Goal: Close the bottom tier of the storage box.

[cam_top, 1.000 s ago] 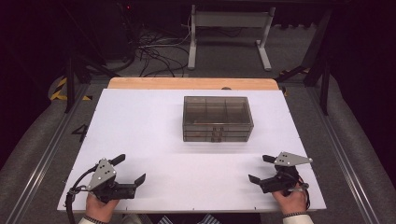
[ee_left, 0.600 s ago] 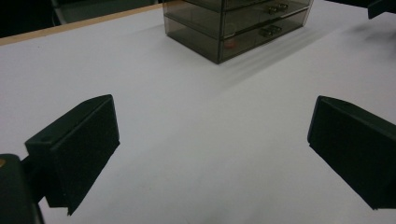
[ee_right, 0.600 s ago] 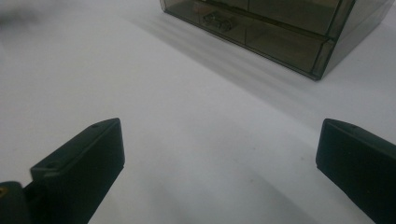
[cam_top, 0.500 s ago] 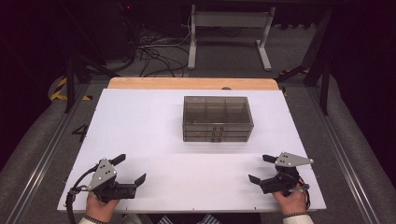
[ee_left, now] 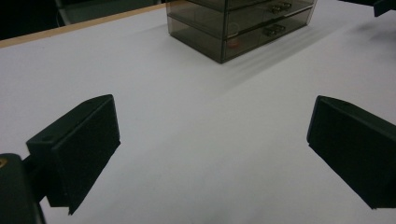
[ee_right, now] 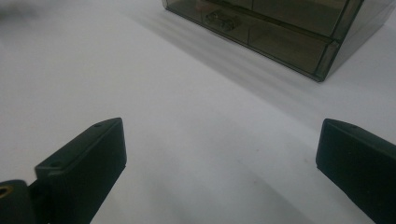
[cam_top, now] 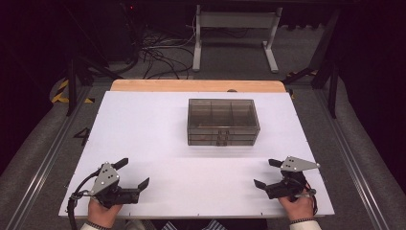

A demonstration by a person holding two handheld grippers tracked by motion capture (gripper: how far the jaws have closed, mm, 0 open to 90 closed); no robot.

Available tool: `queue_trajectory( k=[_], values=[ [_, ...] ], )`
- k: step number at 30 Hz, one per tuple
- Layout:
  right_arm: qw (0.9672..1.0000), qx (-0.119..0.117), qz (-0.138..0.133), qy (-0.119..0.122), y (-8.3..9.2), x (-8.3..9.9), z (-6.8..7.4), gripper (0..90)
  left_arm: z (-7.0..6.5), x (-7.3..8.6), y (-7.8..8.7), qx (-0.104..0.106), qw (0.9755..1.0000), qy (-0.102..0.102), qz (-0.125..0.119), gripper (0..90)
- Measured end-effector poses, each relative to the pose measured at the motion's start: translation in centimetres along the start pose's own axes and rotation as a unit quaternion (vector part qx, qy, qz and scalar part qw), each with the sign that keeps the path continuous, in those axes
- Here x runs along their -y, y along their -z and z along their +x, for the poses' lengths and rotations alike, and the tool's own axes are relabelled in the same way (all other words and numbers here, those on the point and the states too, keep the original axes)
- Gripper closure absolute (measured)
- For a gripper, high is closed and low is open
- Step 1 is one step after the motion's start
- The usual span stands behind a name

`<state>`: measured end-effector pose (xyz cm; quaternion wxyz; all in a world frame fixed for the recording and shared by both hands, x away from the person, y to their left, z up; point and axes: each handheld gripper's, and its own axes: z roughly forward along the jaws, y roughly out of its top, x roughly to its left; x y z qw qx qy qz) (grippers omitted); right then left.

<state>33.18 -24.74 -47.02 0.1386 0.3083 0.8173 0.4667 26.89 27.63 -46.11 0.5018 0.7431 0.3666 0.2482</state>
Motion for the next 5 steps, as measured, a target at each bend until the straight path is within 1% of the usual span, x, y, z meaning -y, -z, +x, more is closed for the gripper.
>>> queue_trajectory(
  k=[2,5],
  values=[
    [1.0,0.0,-0.001,0.0,-0.01,-0.04,0.03,2.3,0.11,-0.02,0.03,0.004,1.0,0.006,-0.002,3.4],
    [1.0,0.001,-0.003,-0.002,0.0,-0.08,0.07,2.3,0.18,0.01,0.01,0.006,0.9999,0.01,-0.002,3.4]
  ],
)
